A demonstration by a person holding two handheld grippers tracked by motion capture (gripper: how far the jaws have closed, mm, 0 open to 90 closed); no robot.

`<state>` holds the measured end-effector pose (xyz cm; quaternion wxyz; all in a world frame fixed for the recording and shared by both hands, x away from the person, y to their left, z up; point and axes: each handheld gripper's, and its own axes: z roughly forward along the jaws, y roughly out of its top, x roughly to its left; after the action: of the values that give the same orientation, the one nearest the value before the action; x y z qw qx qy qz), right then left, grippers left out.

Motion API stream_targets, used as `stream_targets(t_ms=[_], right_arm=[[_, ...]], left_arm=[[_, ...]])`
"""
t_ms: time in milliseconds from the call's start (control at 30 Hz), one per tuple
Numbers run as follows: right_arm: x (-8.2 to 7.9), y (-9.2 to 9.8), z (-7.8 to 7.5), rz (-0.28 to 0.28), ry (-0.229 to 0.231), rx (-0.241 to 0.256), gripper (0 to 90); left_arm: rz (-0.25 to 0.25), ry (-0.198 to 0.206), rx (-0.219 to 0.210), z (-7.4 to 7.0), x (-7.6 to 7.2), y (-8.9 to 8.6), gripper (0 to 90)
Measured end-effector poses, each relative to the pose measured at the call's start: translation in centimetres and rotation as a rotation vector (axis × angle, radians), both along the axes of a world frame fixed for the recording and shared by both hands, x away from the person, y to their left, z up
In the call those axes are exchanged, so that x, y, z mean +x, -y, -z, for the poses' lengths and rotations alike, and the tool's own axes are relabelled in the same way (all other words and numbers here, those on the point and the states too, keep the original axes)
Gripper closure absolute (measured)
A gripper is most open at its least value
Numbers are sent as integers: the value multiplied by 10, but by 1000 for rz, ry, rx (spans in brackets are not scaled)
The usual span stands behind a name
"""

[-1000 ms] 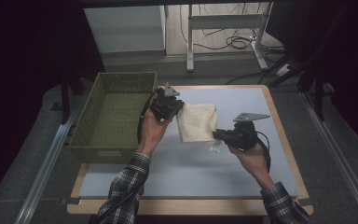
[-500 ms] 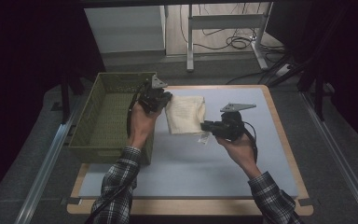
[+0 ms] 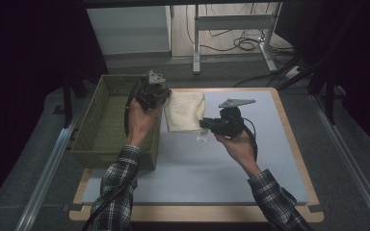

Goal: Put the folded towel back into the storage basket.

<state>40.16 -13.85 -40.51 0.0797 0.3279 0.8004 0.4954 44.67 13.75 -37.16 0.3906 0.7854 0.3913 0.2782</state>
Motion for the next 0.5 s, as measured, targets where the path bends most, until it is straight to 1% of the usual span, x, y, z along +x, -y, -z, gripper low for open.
stream_targets(t_ms=[233, 400, 500], right_arm=[[6, -13, -7, -6, 4, 18, 812], [9, -28, -13, -17, 8, 21, 812], [10, -38, -15, -28, 18, 20, 812]], left_arm=[[-25, 23, 17, -13, -1, -13, 844], [-48, 37, 30, -20, -2, -25, 844], [-64, 42, 37, -22, -3, -33, 845]])
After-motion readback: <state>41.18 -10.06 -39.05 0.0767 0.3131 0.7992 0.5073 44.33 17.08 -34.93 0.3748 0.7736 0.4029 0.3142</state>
